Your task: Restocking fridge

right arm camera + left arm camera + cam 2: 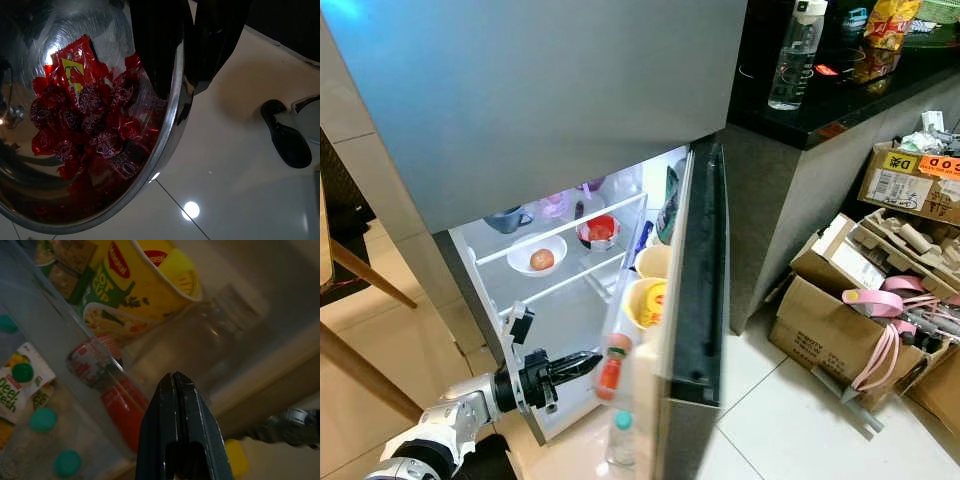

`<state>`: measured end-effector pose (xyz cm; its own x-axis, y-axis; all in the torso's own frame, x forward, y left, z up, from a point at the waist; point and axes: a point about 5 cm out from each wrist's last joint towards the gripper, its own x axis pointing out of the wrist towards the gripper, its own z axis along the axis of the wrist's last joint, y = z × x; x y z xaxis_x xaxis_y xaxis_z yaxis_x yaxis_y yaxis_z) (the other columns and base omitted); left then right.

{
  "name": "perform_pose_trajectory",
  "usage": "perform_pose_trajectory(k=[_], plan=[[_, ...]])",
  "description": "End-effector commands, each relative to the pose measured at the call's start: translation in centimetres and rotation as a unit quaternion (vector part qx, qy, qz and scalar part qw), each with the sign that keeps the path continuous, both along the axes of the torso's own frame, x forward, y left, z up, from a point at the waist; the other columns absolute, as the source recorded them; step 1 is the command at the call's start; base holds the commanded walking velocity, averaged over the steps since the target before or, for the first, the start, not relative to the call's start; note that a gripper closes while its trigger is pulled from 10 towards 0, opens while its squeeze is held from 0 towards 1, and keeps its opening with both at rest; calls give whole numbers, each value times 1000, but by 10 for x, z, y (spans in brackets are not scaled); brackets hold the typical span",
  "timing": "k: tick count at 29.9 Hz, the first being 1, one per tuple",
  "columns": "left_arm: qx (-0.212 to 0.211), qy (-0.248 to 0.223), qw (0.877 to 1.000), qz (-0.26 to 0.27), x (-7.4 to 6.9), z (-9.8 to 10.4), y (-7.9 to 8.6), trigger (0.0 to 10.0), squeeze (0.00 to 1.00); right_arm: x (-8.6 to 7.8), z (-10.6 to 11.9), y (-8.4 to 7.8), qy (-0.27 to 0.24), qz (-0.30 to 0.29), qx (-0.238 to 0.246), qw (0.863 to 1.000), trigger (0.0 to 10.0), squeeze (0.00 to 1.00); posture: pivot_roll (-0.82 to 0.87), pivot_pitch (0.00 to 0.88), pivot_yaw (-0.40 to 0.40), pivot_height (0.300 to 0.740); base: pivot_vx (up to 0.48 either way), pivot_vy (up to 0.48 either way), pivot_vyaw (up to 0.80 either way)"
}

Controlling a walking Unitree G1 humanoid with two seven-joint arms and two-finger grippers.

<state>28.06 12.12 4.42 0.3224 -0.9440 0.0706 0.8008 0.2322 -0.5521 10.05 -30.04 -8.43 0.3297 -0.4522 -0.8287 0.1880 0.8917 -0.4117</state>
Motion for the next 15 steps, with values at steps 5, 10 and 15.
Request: perform_pose_trajectory(k=[5, 10, 15], plan=[[-5, -3, 1000, -15, -1, 3, 2, 10000, 0, 0, 0, 0, 3, -2, -6, 1000, 10000, 0, -115, 0, 18, 740, 0, 0, 0], [-1, 36, 999, 34, -4, -9, 18, 10000, 0, -2, 0, 0, 5, -6, -8, 1000, 10000, 0, -111, 0, 21, 740, 0, 0, 0], [32, 79, 990, 110, -11, -27, 35, 10000, 0, -3, -1, 0, 5, -8, -7, 1000, 10000, 0, -108, 0, 20, 740, 0, 0, 0]])
